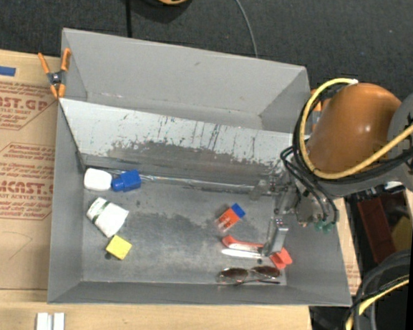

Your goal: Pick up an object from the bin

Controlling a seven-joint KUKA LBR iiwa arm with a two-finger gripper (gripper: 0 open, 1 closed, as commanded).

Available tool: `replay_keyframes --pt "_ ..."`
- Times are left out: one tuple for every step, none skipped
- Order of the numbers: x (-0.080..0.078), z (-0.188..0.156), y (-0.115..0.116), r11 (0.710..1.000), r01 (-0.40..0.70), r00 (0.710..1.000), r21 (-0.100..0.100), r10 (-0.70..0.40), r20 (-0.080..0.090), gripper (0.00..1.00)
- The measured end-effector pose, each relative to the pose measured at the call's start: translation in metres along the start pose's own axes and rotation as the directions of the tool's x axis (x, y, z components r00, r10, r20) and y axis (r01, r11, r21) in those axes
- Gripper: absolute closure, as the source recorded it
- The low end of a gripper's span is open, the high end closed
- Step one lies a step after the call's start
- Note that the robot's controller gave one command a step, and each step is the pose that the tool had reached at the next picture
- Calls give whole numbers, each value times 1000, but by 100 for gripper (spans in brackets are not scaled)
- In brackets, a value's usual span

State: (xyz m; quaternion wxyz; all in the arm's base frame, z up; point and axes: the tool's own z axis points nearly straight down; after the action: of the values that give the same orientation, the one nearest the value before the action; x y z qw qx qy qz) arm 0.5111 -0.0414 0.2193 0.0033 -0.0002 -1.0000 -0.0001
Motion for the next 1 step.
replay_keyframes --pt "-1 -5 0 1000 1 1000 1 -1 8 0"
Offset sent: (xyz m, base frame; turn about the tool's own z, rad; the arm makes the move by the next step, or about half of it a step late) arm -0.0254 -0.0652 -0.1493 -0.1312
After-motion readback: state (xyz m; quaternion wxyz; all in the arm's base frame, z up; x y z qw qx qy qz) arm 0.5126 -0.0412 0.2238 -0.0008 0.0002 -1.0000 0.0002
